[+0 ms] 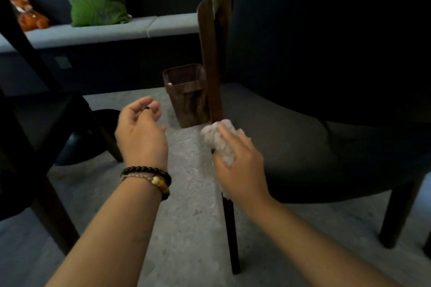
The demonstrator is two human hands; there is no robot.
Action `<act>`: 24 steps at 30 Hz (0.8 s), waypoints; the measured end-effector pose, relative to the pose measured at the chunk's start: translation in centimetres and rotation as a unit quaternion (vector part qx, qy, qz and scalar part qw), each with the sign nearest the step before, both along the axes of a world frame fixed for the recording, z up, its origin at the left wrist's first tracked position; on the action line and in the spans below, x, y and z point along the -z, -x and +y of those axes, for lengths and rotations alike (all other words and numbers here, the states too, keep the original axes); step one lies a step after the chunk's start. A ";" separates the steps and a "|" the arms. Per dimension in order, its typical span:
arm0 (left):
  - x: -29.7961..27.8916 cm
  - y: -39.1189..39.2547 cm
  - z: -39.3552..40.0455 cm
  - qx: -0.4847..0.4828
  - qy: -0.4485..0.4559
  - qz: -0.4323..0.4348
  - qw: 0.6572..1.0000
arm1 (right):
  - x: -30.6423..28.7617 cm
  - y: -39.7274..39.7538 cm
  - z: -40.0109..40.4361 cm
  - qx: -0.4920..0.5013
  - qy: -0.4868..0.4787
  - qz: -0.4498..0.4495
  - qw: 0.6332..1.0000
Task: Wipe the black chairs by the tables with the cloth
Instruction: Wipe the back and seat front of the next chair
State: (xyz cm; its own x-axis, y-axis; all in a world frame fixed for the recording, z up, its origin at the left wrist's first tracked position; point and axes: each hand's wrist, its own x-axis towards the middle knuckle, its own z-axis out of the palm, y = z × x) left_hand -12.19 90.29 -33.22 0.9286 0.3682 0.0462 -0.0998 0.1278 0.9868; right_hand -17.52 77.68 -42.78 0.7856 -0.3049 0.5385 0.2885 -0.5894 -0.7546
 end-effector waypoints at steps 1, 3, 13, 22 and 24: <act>-0.2 -0.4 0.4 -0.007 0.008 -0.005 1.000 | 0.2 0.4 0.0 -0.020 0.101 -0.047 0.994; -0.4 -1.2 0.9 -0.015 0.016 -0.008 1.000 | -0.3 -0.1 -0.2 -0.043 0.324 -0.091 0.941; -1.2 -2.8 0.0 -0.005 0.105 0.008 0.994 | -10.6 -7.6 1.8 0.079 0.806 0.170 0.561; -0.6 -3.9 -0.7 0.036 0.156 0.026 0.987 | -10.1 -7.1 1.7 0.006 0.796 0.184 0.576; -0.2 -4.4 -1.8 0.055 0.181 0.060 0.980 | -12.7 -8.6 2.0 0.087 0.780 0.158 0.599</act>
State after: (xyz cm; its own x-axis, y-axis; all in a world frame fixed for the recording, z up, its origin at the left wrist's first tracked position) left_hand -7.82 88.54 -32.99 0.9544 0.2371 -0.1814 0.0486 0.4759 0.8782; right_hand -8.89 79.65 -30.05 0.9527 0.2845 0.1073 0.1087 -0.6482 0.7536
